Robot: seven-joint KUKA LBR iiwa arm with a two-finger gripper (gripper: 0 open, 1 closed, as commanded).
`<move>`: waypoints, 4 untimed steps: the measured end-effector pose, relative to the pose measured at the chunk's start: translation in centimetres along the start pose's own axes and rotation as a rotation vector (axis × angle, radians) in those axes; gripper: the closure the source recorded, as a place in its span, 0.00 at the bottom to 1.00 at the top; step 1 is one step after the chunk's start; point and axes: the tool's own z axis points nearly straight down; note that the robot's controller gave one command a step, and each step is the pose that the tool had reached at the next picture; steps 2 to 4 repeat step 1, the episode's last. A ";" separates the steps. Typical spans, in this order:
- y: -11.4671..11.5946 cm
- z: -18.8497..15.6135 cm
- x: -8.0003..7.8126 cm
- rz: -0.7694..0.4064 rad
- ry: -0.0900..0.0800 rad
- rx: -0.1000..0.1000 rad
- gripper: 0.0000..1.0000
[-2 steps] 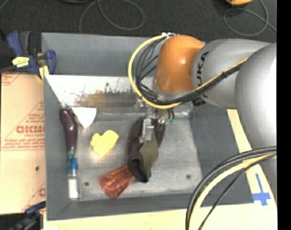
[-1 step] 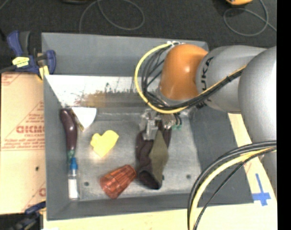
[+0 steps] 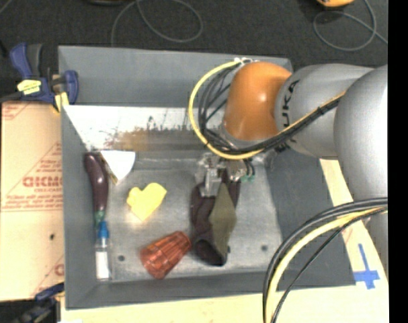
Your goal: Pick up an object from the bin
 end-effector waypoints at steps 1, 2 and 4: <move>0.4 -11.3 0.6 -0.006 -0.004 0.001 1.00; 0.4 -11.3 0.6 -0.006 -0.004 0.001 1.00; 0.4 -11.3 0.6 -0.006 -0.004 0.001 1.00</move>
Offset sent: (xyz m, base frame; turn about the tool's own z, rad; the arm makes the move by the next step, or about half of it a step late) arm 0.0000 0.0000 0.0000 0.0000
